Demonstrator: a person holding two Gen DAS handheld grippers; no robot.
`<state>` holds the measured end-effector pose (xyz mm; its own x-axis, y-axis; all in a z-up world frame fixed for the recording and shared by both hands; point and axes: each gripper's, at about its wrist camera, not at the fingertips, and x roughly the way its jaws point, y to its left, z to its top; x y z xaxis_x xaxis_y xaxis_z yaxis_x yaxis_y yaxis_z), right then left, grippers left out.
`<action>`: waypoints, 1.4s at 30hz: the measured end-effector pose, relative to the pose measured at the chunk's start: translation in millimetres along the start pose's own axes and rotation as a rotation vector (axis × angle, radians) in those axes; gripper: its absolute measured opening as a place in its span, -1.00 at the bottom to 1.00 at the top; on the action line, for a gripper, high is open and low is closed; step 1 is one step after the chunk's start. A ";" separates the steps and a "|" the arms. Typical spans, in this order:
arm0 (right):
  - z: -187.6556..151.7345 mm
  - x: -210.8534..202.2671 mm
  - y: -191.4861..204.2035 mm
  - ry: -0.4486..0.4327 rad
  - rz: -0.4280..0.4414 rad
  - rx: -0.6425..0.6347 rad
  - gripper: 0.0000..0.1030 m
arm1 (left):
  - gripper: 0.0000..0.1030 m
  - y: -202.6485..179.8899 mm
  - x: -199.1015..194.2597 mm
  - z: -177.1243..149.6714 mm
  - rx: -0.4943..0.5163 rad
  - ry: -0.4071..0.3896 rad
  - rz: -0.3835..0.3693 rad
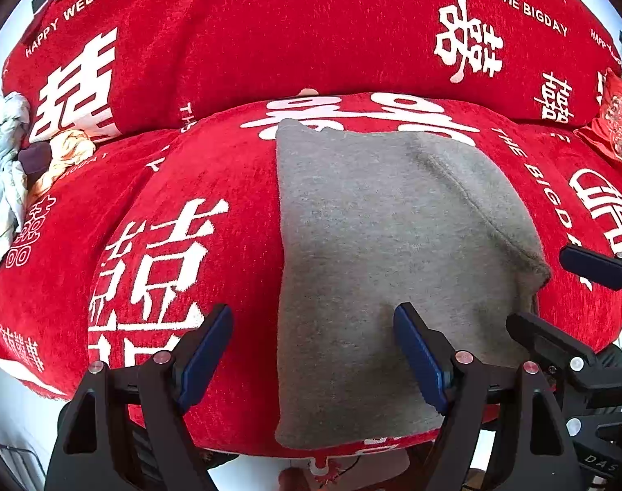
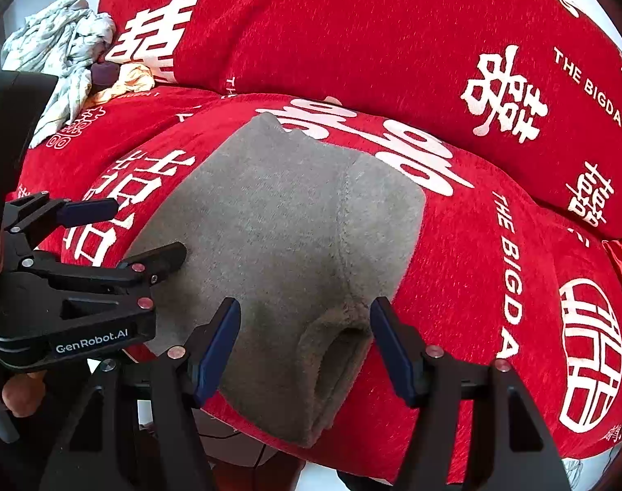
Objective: Fold small clothes
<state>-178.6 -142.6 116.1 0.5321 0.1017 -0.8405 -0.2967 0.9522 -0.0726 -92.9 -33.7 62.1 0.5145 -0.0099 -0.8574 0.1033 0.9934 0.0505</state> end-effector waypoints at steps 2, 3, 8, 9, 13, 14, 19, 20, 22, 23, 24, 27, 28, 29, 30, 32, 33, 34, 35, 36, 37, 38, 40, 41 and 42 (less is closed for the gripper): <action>0.4 0.0 -0.4 -0.001 0.002 0.001 0.35 | 0.58 -1.3 0.7 0.0 0.002 0.003 0.001; 0.3 0.2 -0.6 -0.002 0.003 0.001 0.35 | 0.58 -1.7 0.8 -0.1 0.003 0.004 0.002; -0.4 1.2 -3.1 -0.004 0.004 0.010 0.35 | 0.58 -3.3 0.6 0.4 0.005 0.005 0.005; -0.7 1.5 -3.8 -0.004 0.003 0.013 0.35 | 0.58 -3.3 0.7 0.5 0.005 0.006 0.006; -1.6 2.2 -6.6 -0.005 0.006 0.023 0.35 | 0.58 -3.2 1.6 0.3 0.003 0.010 0.013; -1.9 2.3 -7.0 -0.005 0.007 0.025 0.35 | 0.58 -3.0 2.0 0.4 0.002 0.011 0.015; -2.8 2.8 -8.7 -0.006 0.008 0.028 0.35 | 0.58 -3.7 2.2 0.5 0.004 0.011 0.018; -3.2 3.0 -9.3 -0.006 0.008 0.029 0.35 | 0.58 -3.7 2.1 0.4 0.005 0.011 0.018; -3.5 3.2 -9.7 -0.006 0.009 0.029 0.35 | 0.58 -3.7 1.6 0.2 0.006 0.009 0.018; -3.6 3.3 -9.7 -0.007 0.009 0.029 0.35 | 0.58 -3.6 1.6 0.1 0.006 0.009 0.019; -4.0 3.6 -9.9 -0.006 0.009 0.029 0.35 | 0.58 -3.4 1.5 -0.1 0.006 0.009 0.018; -4.0 3.5 -10.0 -0.007 0.009 0.029 0.35 | 0.58 -3.2 1.6 -0.1 0.007 0.008 0.018; -4.3 3.6 -10.2 -0.007 0.009 0.029 0.35 | 0.58 -3.3 1.4 -0.2 0.006 0.008 0.018; -4.1 3.5 -9.7 -0.006 0.008 0.029 0.35 | 0.58 -3.2 1.4 -0.2 0.005 0.007 0.017; -4.2 3.5 -9.8 -0.006 0.008 0.029 0.35 | 0.58 -3.2 0.9 -0.3 0.004 0.006 0.017; -4.0 3.5 -10.0 -0.007 0.010 0.029 0.35 | 0.58 -3.1 -0.1 -0.4 0.003 0.002 0.019; -4.1 3.5 -10.0 -0.007 0.009 0.028 0.35 | 0.58 -3.2 -0.5 -0.3 0.002 0.001 0.020; -4.3 3.6 -10.1 -0.007 0.009 0.027 0.35 | 0.58 -3.2 -0.8 -0.2 0.002 0.000 0.021; -4.0 3.4 -9.7 -0.007 0.009 0.028 0.35 | 0.58 -2.9 -1.0 -0.1 0.001 -0.001 0.022; -4.2 3.4 -9.7 -0.007 0.009 0.028 0.35 | 0.58 -2.8 -1.1 0.0 0.000 0.000 0.022; -4.1 3.2 -9.2 -0.007 0.009 0.029 0.35 | 0.58 -2.8 -1.3 -0.3 -0.001 -0.001 0.022; -4.5 3.4 -9.6 -0.007 0.009 0.028 0.35 | 0.58 -3.1 -1.6 -0.4 -0.002 -0.002 0.021; -4.2 3.1 -8.8 -0.007 0.009 0.030 0.35 | 0.58 -2.9 -2.0 -0.6 -0.002 -0.005 0.020; -4.6 3.3 -9.3 -0.007 0.010 0.030 0.35 | 0.58 -2.8 -2.0 -0.6 -0.002 -0.004 0.022; -4.6 3.3 -9.2 -0.007 0.009 0.030 0.35 | 0.58 -2.5 -1.9 -0.5 -0.003 -0.004 0.022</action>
<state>-177.8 -152.3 111.6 0.5349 0.1122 -0.8374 -0.2776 0.9595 -0.0487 -94.6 -36.1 63.3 0.5203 0.0118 -0.8539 0.0895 0.9936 0.0683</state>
